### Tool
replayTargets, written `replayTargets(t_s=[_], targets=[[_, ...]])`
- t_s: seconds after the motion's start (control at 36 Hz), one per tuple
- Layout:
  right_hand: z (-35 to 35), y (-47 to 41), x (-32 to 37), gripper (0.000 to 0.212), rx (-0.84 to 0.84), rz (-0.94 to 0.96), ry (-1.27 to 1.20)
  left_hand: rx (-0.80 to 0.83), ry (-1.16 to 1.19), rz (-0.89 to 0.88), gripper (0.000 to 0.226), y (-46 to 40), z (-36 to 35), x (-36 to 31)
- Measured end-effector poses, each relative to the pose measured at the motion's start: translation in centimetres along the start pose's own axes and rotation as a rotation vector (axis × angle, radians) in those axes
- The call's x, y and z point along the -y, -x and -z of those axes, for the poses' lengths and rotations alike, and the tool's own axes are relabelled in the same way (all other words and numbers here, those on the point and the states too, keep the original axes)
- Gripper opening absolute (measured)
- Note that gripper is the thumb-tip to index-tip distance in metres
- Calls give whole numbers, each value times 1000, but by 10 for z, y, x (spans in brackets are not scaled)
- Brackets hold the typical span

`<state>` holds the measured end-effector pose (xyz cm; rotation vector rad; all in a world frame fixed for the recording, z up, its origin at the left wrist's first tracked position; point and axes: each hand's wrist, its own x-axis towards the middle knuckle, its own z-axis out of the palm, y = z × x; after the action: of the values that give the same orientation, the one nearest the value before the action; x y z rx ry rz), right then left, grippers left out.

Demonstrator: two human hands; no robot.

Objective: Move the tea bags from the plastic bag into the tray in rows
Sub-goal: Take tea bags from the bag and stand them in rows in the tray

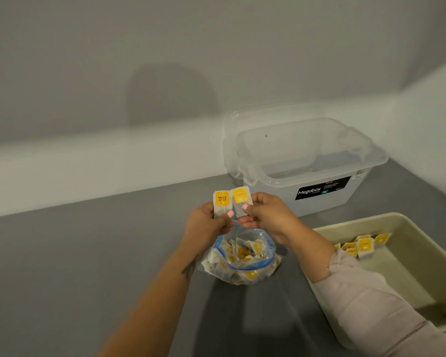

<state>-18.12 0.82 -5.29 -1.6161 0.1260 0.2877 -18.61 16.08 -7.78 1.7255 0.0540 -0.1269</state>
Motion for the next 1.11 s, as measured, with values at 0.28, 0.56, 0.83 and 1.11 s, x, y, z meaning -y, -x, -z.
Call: replayTargets(t_s=[0.28, 0.56, 0.83, 1.11], targets=[[6, 5, -2, 2, -54, 1, 5, 62, 156, -45, 10, 6, -11, -13], [45, 20, 3, 8, -42, 43, 101, 88, 81, -84, 13, 10, -45, -27], [138, 41, 18, 11, -130, 228, 466, 181, 44, -57, 15, 21, -122, -48], [229, 68, 27, 8, -110, 238, 823, 256, 46, 3, 14, 30, -206, -54]])
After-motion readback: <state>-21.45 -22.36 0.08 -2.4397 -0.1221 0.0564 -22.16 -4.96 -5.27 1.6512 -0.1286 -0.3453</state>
